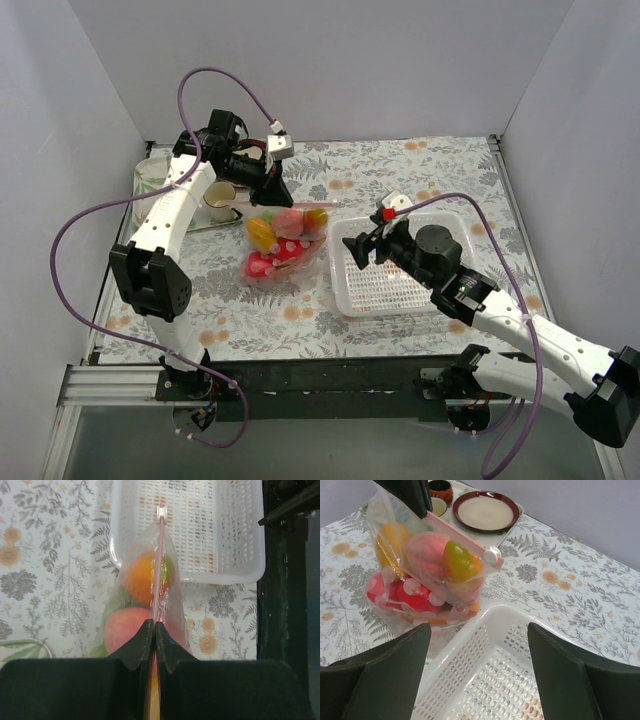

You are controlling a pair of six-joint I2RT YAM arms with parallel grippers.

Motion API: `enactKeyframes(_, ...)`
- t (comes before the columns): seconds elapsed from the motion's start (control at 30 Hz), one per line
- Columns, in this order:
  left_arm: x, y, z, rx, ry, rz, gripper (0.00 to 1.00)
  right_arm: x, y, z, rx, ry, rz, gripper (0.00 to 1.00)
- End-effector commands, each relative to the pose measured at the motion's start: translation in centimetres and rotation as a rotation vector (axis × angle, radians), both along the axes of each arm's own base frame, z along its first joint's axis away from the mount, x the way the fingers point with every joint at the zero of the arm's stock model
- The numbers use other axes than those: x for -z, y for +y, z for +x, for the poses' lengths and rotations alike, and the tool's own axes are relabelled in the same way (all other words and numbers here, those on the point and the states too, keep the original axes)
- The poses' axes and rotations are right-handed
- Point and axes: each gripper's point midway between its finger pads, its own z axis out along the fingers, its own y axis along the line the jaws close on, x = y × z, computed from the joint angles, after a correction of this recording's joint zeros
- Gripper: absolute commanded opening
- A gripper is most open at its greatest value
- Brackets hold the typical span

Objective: Open the zip-top bag and remove the fake food

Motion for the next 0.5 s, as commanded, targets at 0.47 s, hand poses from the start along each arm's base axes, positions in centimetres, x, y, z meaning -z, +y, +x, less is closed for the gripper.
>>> enactKeyframes(0.47, -3.7, 2.3, -8.7, 0.05, -0.051, -0.002, 0.0, -1.6, 5.7, -0.8, -0.272, -0.056, 0.065, 0.83)
